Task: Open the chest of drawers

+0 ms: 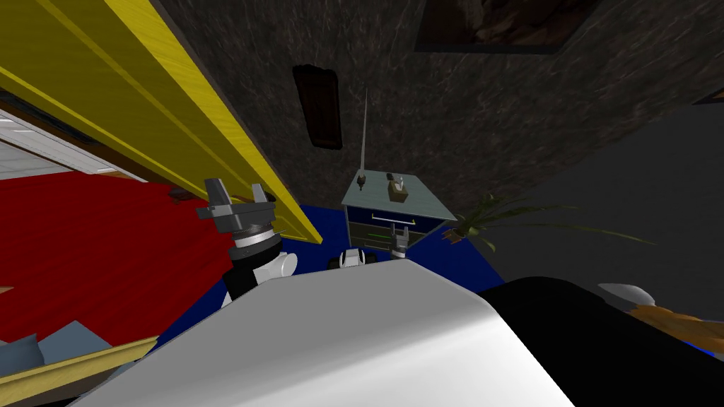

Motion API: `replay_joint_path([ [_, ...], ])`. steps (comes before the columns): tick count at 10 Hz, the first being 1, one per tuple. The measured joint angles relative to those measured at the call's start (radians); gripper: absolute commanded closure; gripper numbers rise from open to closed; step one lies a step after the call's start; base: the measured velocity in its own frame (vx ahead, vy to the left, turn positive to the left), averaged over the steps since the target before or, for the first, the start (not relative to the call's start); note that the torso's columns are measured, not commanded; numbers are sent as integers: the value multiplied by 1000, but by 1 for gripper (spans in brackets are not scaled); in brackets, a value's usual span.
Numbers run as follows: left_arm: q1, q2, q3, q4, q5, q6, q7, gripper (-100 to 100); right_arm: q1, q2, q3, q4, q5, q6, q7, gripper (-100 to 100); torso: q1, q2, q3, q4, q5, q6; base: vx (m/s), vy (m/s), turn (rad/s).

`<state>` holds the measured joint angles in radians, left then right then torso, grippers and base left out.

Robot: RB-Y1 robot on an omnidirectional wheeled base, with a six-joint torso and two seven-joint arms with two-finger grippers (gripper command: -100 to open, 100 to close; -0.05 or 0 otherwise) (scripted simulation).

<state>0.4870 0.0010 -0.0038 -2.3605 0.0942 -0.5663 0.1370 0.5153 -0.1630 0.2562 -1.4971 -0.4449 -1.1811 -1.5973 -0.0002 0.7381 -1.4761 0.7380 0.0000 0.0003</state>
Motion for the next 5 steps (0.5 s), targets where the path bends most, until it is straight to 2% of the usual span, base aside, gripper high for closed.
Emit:
replay_joint_path([
  [5,0,0,0,0,0,0,0,0,-24,6,32,93,-45,-58,-140,-100,0,0,0,0,0,0,15,-5,60],
])
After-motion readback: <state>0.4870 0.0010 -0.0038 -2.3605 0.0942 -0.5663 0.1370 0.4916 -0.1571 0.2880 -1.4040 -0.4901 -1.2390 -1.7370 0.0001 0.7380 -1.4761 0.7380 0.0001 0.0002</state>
